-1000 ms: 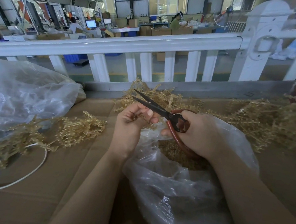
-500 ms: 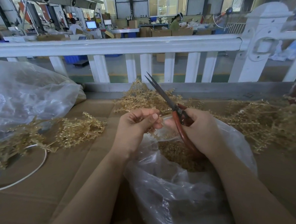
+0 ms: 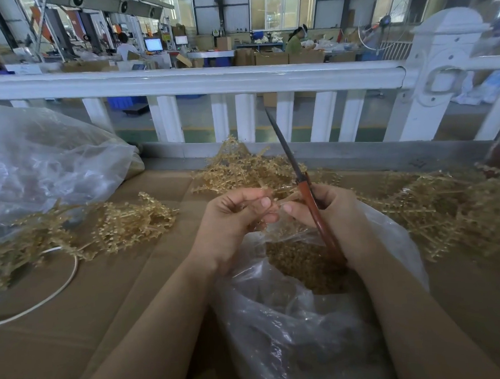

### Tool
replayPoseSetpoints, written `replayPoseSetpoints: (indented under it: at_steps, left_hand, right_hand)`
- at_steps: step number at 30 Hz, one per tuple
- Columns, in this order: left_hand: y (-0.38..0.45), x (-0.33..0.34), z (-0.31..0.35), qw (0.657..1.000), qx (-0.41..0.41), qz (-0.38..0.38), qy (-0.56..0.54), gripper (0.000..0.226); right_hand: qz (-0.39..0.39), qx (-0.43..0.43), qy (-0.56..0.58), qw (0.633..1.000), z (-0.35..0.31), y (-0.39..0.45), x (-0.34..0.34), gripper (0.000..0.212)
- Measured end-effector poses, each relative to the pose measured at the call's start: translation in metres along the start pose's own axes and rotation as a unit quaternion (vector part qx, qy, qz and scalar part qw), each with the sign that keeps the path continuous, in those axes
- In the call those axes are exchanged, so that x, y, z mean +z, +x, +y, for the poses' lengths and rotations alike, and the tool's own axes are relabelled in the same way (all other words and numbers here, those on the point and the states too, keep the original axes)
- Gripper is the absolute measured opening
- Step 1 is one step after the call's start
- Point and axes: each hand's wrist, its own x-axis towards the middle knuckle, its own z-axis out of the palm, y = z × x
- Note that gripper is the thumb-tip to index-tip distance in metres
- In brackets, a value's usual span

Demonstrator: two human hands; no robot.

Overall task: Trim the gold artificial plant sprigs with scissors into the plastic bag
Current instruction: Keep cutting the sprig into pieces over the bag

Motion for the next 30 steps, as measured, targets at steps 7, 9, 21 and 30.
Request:
replayPoseSetpoints:
  at_steps: [7,9,21,30]
  left_hand:
    - [0.0013,0.0010,-0.0044,1.000,-0.003,-0.005,0.003,0.014]
    - [0.0022,0.0012,-0.0035,0.999,-0.013,-0.005,-0.035,0.022]
    - [-0.0012,0.0055,-0.0032,0.989,-0.094,-0.105,0.037,0.021]
    - [-0.0009,0.0042,-0.0035,0.996,-0.018,-0.050,0.072,0.010]
  right_hand:
    - [-0.035,0.007,0.017,0.999,-0.0001,-0.0003,0.0002,0.016]
    - [-0.020,0.001,0.044,0.999,0.0004,-0.0004,0.0000,0.010]
    - [0.083,-0.012,0.240,0.967,-0.0012,-0.0019,-0.0087,0.025]
    - [0.082,-0.025,0.175,0.981,0.0028,-0.0009,-0.0015,0.032]
